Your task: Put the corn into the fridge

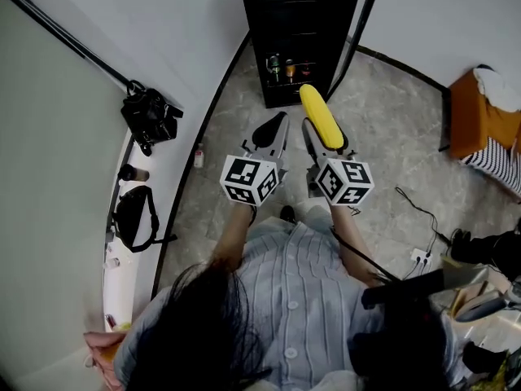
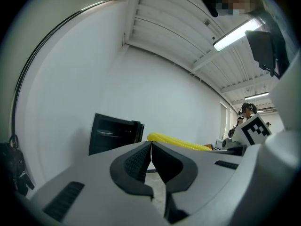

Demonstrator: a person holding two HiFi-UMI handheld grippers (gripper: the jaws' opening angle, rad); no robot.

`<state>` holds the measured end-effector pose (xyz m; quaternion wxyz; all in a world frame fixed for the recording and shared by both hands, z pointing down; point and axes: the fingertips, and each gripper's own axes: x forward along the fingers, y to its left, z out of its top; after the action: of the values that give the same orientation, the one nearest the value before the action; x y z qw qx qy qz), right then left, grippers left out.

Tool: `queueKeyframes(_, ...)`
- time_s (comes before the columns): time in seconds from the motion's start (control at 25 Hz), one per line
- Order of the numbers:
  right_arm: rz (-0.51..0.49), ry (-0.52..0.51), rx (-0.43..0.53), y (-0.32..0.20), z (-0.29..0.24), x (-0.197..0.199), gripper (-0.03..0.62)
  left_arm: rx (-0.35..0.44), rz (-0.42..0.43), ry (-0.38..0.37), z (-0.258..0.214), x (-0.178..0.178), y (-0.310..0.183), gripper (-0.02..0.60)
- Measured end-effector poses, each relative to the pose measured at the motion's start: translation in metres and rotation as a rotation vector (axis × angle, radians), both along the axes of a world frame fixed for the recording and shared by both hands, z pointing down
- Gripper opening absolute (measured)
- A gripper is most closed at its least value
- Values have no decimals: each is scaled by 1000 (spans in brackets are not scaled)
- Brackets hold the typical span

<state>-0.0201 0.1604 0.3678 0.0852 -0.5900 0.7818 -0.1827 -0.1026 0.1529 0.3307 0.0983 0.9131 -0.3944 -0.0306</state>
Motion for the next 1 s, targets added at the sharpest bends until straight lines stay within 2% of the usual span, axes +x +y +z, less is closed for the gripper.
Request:
queueKeyframes(0.16,-4,19,-15,0,7,-2,267,-20,-6,19,7,-3,-7,9)
queueKeyframes(0.52,5,-7,-60,-32,24,12,267,-68,7,-5,27,13,-38,9)
queueKeyframes(1.0,-39,-8,-95,-157,37,64,267,-82,-45,5,33,56,-162,9)
